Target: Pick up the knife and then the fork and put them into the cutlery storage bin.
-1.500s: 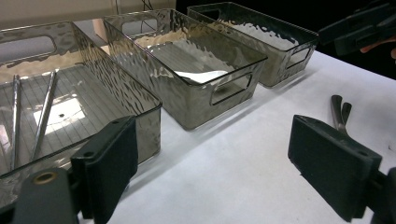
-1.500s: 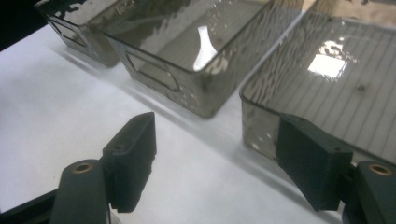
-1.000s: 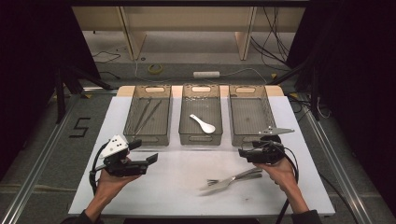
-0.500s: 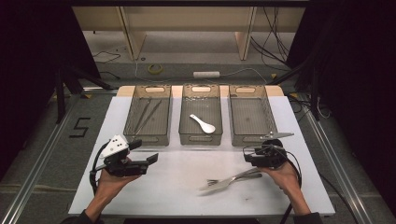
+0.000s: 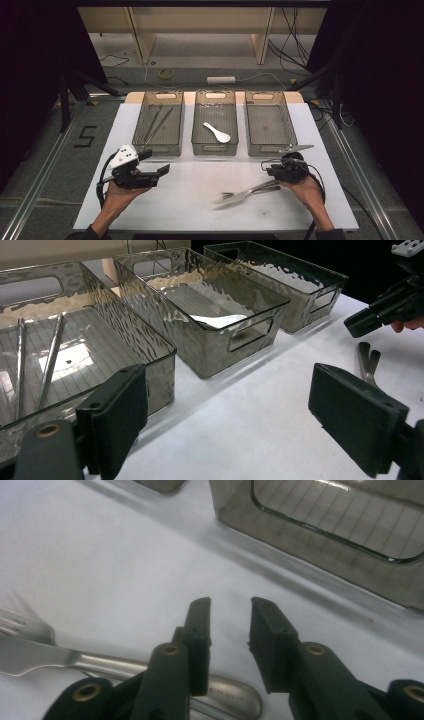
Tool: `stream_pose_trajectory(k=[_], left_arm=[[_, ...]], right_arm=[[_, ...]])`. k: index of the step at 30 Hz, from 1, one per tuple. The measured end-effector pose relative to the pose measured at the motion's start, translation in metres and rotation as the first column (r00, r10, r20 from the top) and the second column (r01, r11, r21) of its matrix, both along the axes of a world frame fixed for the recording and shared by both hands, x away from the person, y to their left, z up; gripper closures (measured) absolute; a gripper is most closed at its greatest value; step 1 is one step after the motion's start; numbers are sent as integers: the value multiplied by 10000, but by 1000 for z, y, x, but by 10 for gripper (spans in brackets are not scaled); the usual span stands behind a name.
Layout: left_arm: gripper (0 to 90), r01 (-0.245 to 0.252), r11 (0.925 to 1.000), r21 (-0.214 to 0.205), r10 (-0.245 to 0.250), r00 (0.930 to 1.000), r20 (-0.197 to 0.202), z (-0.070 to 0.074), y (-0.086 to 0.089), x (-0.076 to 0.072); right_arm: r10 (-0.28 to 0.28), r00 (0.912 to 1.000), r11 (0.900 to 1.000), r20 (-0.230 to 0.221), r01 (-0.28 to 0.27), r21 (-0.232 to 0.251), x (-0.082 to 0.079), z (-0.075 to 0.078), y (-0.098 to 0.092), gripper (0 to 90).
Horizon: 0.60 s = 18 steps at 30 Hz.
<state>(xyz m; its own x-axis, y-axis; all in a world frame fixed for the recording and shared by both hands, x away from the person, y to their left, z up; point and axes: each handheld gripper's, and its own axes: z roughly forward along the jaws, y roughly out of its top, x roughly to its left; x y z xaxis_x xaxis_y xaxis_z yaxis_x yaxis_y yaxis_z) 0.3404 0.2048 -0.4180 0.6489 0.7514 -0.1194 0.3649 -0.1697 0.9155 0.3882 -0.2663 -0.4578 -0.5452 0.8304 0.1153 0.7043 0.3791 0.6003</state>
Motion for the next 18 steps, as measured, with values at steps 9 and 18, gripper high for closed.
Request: stream_pose_trajectory(k=[9,18], left_arm=[[158,-3,9999,121,3,10000,13,0,0,-1],[159,32,10000,91,-32,10000,35,0,1,-2]], right_arm=[[281,9993,9974,-242,-296,-663,2,-6,3,897],[260,9966,9935,-780,-344,-1085,2,-11,3,900]])
